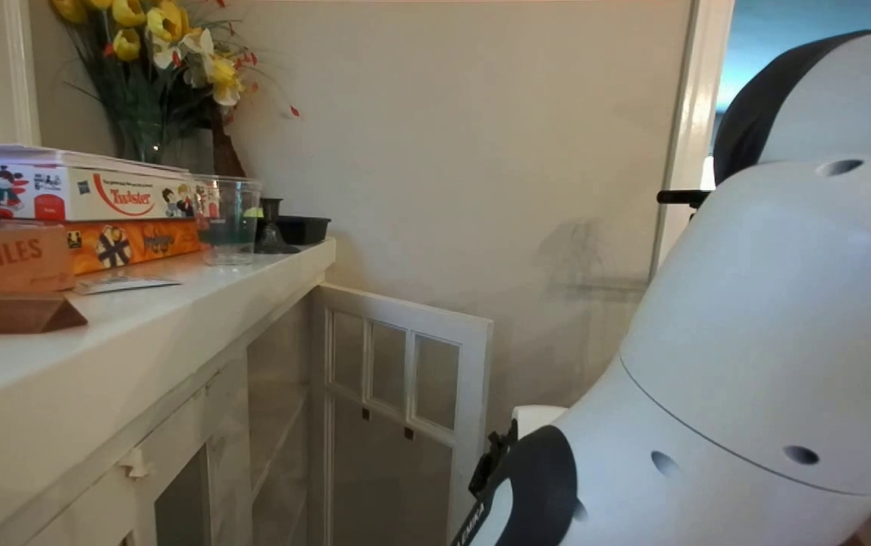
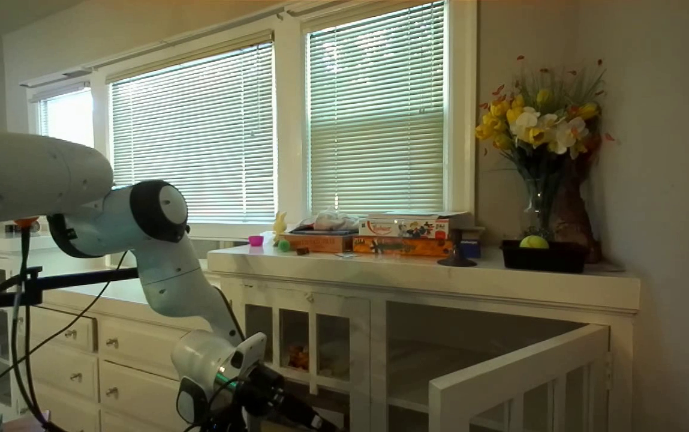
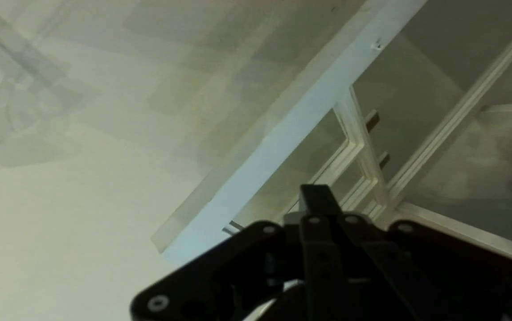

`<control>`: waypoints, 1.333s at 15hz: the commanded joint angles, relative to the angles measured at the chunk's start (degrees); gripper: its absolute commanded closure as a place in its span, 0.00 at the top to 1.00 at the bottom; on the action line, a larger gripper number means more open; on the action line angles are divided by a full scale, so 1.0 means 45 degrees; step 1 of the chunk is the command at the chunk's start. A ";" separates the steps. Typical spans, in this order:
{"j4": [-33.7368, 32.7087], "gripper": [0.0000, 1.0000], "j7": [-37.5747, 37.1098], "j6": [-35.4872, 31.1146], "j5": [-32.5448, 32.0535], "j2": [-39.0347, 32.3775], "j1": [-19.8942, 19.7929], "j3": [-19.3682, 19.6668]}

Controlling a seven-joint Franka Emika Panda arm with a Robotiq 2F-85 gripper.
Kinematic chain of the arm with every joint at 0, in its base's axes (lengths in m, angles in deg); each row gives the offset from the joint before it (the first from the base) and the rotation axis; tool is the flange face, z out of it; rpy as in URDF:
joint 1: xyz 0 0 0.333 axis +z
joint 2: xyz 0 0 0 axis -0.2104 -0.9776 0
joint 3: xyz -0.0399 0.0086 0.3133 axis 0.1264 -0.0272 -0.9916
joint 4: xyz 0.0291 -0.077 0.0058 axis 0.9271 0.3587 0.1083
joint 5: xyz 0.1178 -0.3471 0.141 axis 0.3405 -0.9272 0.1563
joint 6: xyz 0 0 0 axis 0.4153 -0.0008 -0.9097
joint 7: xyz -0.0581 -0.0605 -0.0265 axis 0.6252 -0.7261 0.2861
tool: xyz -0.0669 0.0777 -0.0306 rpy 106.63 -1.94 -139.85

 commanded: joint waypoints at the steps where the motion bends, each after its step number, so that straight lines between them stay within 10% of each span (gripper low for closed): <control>1: 0.0072 0.27 -0.0685 -0.0936 -0.2131 0.0115 -0.1248 -0.1248; 2: -0.0546 0.33 0.0230 0.0137 -0.0978 -0.0437 0.0051 -0.0306; 4: -0.1934 0.46 0.0608 -0.1050 -0.3017 -0.0843 -0.1075 -0.2542; 7: -0.3444 0.68 0.2310 -0.0103 -0.2996 -0.1541 -0.0047 -0.3073; 8: -0.2440 0.24 0.2471 -0.0626 -0.4252 -0.0589 -0.0723 -0.4281; 10: -0.3025 0.27 0.3845 0.0218 -0.3662 -0.0722 0.0401 -0.4102; 14: -0.3430 0.01 0.6504 -0.0009 -0.4864 -0.0681 0.0212 -0.5459; 20: -0.3965 0.00 0.8645 0.1719 -0.4091 -0.0769 0.1639 -0.4063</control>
